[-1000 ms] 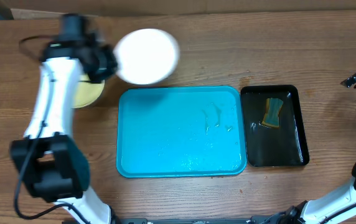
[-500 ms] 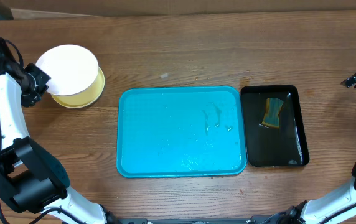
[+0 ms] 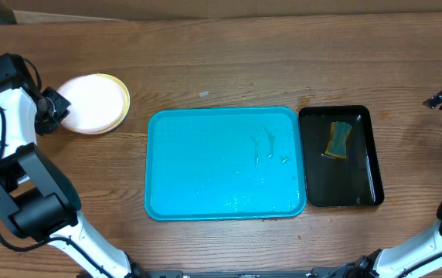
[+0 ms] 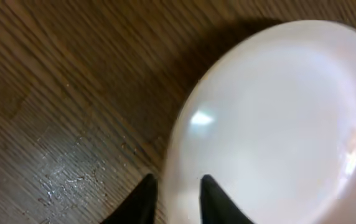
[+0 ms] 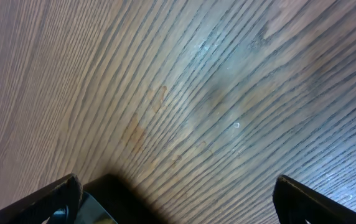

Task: Clean dirty plates on tray and stack at the side

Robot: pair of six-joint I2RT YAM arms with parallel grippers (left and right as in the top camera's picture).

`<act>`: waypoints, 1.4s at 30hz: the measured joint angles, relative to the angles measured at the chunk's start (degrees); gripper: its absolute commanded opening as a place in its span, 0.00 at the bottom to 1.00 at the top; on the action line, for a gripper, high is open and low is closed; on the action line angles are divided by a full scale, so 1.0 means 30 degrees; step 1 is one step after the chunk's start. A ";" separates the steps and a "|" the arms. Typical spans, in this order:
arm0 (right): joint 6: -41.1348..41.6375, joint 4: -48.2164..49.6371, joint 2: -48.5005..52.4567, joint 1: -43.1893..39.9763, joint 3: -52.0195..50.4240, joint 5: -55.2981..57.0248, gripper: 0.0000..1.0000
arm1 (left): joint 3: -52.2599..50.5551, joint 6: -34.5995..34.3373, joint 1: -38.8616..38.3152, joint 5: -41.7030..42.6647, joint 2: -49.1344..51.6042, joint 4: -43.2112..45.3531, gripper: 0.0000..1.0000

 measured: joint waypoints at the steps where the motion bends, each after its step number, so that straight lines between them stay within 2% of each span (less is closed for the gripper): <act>1: 0.0000 0.0000 0.0000 0.0000 -0.0007 0.0000 1.00 | 0.0000 0.0080 0.0000 0.0058 0.0044 0.0080 0.63; 5: 0.0007 0.0007 0.0000 0.0000 -0.0007 0.0000 1.00 | 0.0270 0.0444 0.0007 0.1239 0.0058 -0.0248 0.64; 9: 0.0007 0.0000 0.0000 0.0000 -0.0007 0.0000 1.00 | 0.2069 0.1661 -0.0175 0.4102 0.0080 -0.2535 0.63; 10: 0.0000 0.0007 0.0000 0.0000 -0.0007 0.0000 1.00 | 0.2543 0.2062 -0.0299 0.4758 0.0080 -0.3133 0.67; 12: 0.0000 0.0015 0.0000 0.0000 0.0000 0.0000 1.00 | 0.3424 0.2827 -0.0743 0.5901 0.0080 -0.3942 0.72; 17: 0.0000 0.0000 0.0000 0.0000 -0.0007 0.0000 1.00 | 0.4874 0.3810 -0.3191 0.7045 0.0080 -0.5916 0.74; 19: 0.0000 0.0007 0.0000 0.0000 -0.0007 -0.0007 1.00 | 0.5064 0.4073 -0.4641 0.7038 0.0080 -0.6011 0.82; 20: 0.0007 0.0007 0.0000 0.0000 0.0000 0.0000 1.00 | 0.5071 0.4138 -0.5180 0.7038 0.0080 -0.5967 0.97; 21: 0.0000 0.0007 0.0000 0.0000 -0.0007 0.0000 1.00 | 0.5071 0.4153 -0.5727 0.7038 0.0080 -0.5850 1.00; 30: 0.0000 0.0007 0.0000 0.0000 -0.0007 -0.0007 1.00 | 0.5093 0.4284 -0.8123 0.6535 0.0080 -0.5457 1.00; 42: 0.0000 0.0007 0.0000 0.0007 -0.0007 -0.0007 1.00 | 0.5093 0.4284 -0.8626 0.6368 0.0080 -0.5435 1.00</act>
